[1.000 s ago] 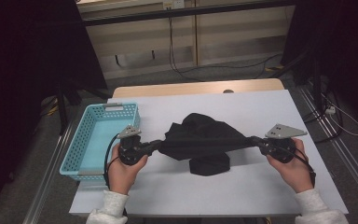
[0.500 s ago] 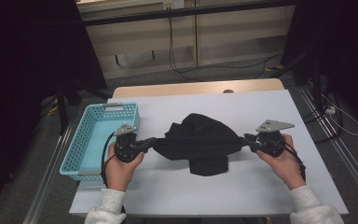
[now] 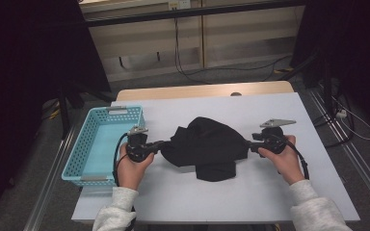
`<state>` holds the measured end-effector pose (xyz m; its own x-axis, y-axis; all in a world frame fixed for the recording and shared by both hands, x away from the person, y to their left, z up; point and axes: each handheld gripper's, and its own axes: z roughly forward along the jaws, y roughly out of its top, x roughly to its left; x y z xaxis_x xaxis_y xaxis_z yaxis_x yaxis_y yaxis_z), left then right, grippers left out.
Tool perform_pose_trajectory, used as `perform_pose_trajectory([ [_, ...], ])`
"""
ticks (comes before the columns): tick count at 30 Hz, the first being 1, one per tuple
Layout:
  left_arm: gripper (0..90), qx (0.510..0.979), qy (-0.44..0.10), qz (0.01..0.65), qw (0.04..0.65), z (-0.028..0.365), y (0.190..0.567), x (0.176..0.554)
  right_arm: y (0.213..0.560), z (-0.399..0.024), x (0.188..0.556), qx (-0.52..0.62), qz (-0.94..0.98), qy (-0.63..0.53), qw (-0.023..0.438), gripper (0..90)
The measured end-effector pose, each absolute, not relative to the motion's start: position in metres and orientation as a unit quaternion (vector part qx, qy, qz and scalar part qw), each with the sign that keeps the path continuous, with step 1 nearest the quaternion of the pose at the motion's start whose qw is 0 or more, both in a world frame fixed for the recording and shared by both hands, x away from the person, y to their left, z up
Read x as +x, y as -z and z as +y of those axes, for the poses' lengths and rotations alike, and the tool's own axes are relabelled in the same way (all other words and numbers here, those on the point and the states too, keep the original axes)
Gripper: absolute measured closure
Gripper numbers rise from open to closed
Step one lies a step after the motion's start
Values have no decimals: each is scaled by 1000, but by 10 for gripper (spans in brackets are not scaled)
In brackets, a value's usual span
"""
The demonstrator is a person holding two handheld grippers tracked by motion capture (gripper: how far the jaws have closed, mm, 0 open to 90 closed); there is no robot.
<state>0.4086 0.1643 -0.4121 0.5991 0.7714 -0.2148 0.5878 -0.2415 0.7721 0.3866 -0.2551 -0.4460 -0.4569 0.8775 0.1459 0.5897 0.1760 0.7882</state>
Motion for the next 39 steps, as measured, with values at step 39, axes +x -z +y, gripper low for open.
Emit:
perform_pose_trajectory([
  [39, 867, 787, -127, 453, 399, 163, 416, 410, 420, -246, 341, 430, 760, -447, 191, 381],
])
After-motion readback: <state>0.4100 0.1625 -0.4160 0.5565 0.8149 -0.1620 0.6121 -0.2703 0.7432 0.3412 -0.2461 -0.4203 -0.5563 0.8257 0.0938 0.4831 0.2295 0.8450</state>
